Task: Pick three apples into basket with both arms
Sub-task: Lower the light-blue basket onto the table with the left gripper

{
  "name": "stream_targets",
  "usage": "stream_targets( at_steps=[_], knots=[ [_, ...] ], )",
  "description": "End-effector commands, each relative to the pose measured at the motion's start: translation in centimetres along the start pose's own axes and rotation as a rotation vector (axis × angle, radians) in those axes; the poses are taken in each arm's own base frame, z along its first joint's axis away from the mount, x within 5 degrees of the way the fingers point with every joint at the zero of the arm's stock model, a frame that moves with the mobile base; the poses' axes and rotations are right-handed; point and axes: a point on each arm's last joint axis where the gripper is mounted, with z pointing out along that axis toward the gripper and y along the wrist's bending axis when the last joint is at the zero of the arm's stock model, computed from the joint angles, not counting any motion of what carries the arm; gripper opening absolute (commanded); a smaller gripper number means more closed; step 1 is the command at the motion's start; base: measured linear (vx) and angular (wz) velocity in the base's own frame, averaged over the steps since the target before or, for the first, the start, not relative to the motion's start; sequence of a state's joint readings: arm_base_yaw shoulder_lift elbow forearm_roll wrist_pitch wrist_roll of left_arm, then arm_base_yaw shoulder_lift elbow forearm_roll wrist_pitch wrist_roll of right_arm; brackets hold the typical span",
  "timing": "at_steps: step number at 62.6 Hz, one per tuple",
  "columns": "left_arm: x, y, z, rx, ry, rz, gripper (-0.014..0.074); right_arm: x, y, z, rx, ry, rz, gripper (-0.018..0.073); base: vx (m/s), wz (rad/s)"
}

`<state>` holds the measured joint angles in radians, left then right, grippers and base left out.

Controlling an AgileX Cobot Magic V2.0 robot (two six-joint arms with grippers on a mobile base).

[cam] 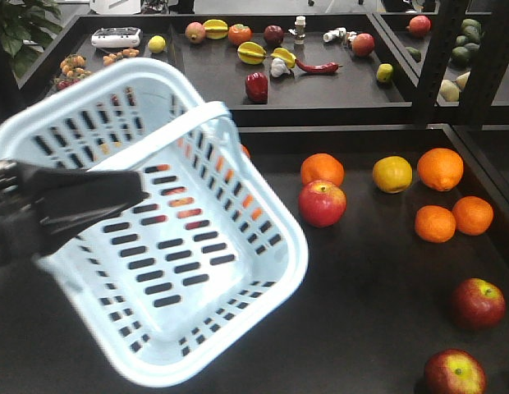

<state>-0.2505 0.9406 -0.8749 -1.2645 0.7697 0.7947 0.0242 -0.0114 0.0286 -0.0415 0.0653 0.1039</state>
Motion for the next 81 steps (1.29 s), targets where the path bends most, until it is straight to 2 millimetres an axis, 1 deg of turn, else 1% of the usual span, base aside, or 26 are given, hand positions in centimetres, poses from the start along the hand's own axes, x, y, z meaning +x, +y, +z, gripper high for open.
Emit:
stream_targets(
  at_steps=[1, 9, 16, 19, 24, 31, 37, 44, 49, 58, 72, 81],
  knots=[
    [-2.4, 0.0, 1.7, 0.084, -0.019, -0.013, -0.0006, -0.3, 0.0, -0.1, -0.003, -0.075, -0.010, -0.0005, 0.00, 0.00],
    [-3.7, 1.8, 5.0, 0.136, 0.066, -0.009, -0.0006, -0.3, 0.0, -0.1, -0.003, -0.075, -0.010, -0.0005, 0.00, 0.00],
    [-4.2, 3.9, 8.0, 0.182, 0.149, -0.045, -0.0006, -0.3, 0.0, -0.1, -0.003, -0.075, -0.010, -0.0005, 0.00, 0.00],
    [-4.5, 4.7, 9.3, 0.209, 0.179, -0.034, -0.0006, -0.3, 0.0, -0.1, -0.003, -0.075, -0.010, -0.0005, 0.00, 0.00],
    [-4.3, 6.1, 11.7, 0.258, 0.240, -0.042, -0.0006, -0.3, 0.0, -0.1, -0.003, -0.075, -0.010, -0.0005, 0.00, 0.00],
    [-3.8, 6.6, 14.7, 0.355, 0.328, -0.058, -0.0006, -0.3, 0.0, -0.1, -0.003, -0.075, -0.010, -0.0005, 0.00, 0.00],
    [-3.1, 6.5, 17.2, 0.405, 0.376, -0.058, -0.0006, -0.3, 0.0, -0.1, -0.003, -0.075, -0.010, -0.0005, 0.00, 0.00],
    [-2.4, 6.6, 19.3, 0.422, 0.410, -0.038, -0.0006, -0.3, 0.0, -0.1, -0.003, -0.075, -0.010, -0.0005, 0.00, 0.00],
    [-2.0, 6.7, 20.1, 0.425, 0.436, -0.031, -0.0006, -0.3, 0.0, -0.1, -0.003, -0.075, -0.010, -0.0005, 0.00, 0.00],
    [-1.2, 7.4, 20.6, 0.400, 0.470, -0.019, -0.0006, -0.3, 0.0, -0.1, -0.003, -0.075, -0.010, -0.0005, 0.00, 0.00],
    [-1.0, 7.8, 20.7, 0.363, 0.480, 0.008, 0.0003, -0.3, 0.0, -0.1, -0.003, -0.075, -0.010, -0.0005, 0.00, 0.00],
    [-1.1, 7.8, 20.7, 0.363, 0.480, -0.003, 0.0044, -0.3, 0.0, -0.1, -0.003, -0.075, -0.010, -0.0005, 0.00, 0.00]
  ],
)
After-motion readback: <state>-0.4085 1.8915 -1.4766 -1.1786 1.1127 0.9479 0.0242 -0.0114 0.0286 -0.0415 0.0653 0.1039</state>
